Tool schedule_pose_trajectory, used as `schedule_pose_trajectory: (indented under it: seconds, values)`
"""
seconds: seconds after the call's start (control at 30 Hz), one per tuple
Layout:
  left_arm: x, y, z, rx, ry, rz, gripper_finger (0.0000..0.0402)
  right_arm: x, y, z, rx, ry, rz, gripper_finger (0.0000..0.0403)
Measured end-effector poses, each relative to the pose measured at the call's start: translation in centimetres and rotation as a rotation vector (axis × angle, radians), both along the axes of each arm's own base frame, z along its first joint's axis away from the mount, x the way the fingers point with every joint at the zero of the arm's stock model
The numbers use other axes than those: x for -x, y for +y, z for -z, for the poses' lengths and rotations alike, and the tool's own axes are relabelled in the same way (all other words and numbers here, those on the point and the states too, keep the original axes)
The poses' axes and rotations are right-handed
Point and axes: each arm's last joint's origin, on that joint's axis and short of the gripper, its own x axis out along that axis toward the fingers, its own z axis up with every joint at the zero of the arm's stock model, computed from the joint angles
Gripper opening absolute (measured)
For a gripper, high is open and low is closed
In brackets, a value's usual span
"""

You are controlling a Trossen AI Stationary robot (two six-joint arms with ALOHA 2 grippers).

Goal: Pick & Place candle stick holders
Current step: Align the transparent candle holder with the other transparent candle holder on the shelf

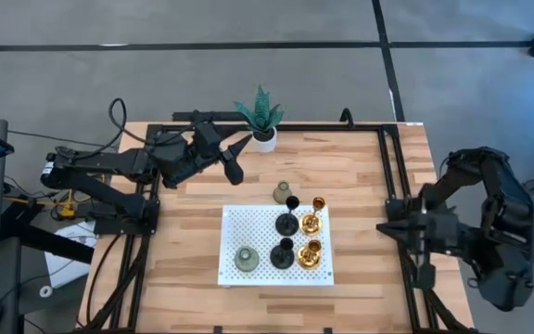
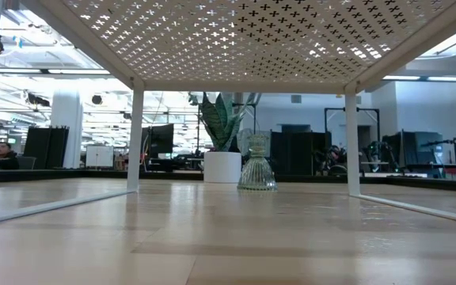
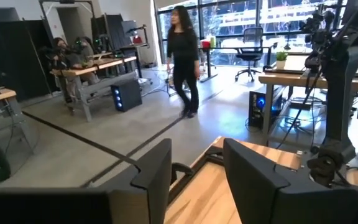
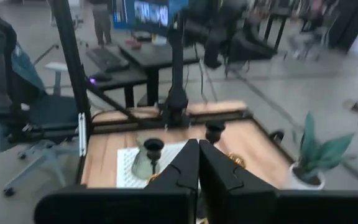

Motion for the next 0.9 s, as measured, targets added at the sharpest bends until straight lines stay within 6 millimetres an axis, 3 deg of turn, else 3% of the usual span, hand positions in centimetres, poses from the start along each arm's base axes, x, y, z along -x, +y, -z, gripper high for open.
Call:
schedule_pose_trajectory:
  seconds: [0.27,0.57,0.7,0.9]
  values:
    - [0.0,-0.5,0.0,0.001,0.001,0.023,0.012,1.7,-0.4,-0.8,0.002,-0.086,-0.002,0.0]
    - [0.0,-0.6,0.2,-0.004,0.019,0.05,0.0069,1.1,-2.2,-1.4,0.008,-0.09,0.055,0.0]
    - [-0.1,-0.6,0.2,-0.006,0.025,0.054,0.0047,1.1,-3.9,-2.0,-0.003,-0.094,0.087,0.0]
    - [-0.4,-0.5,0.8,-0.048,0.099,0.211,0.0006,0.9,-7.0,-2.8,-0.076,-0.064,0.118,0.0]
